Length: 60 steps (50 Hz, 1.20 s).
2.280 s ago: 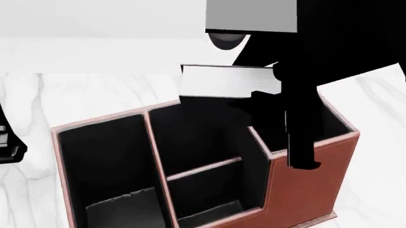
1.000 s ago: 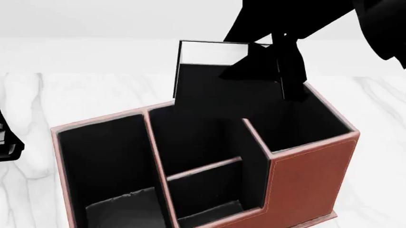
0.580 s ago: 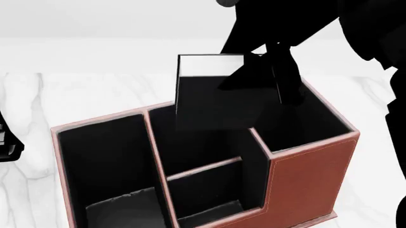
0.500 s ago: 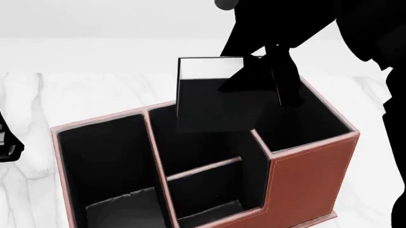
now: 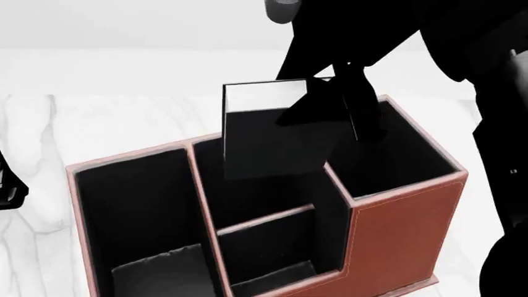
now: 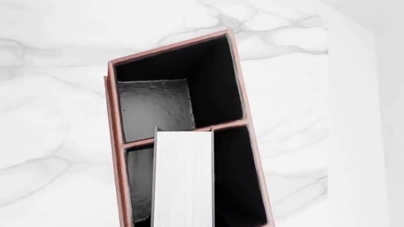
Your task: Pick up the book and place it in the front compartment of the caddy.
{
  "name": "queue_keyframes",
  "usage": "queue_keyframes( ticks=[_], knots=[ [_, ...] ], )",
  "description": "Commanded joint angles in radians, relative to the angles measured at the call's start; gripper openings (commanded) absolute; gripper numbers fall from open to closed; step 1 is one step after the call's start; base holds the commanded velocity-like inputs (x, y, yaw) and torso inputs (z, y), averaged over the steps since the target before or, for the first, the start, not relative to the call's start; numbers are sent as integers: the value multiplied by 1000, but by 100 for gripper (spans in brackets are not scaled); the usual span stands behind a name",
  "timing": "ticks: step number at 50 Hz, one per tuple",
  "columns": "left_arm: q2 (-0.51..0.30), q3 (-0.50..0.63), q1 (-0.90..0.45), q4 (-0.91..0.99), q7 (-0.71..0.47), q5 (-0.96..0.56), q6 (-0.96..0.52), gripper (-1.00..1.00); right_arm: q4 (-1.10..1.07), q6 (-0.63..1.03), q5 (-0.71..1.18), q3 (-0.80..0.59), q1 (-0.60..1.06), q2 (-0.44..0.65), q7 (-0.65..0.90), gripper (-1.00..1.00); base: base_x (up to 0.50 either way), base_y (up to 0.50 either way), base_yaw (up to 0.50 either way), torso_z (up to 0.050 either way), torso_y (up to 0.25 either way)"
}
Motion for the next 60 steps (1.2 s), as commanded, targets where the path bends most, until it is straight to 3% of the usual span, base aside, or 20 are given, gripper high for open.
queue_keyframes(
  ticks=[1,16,35,60],
  knots=[
    [14,-24,-1,4,21,1,-1,100,42,-59,57,-9,7,-40,-10,-100,0,0,0,0,0],
    [12,-20,6,2,18,1,5,100,50,-147,-42,30,-32,-43,29,-100,0,0,0,0,1],
    [9,-19,11,-1,14,-1,13,100,50,-199,-221,194,-69,-58,31,-100,0,0,0,1,1],
    [7,-21,15,-8,14,-9,32,100,51,-160,-420,384,-111,-84,2,-100,0,0,0,0,1]
  ],
)
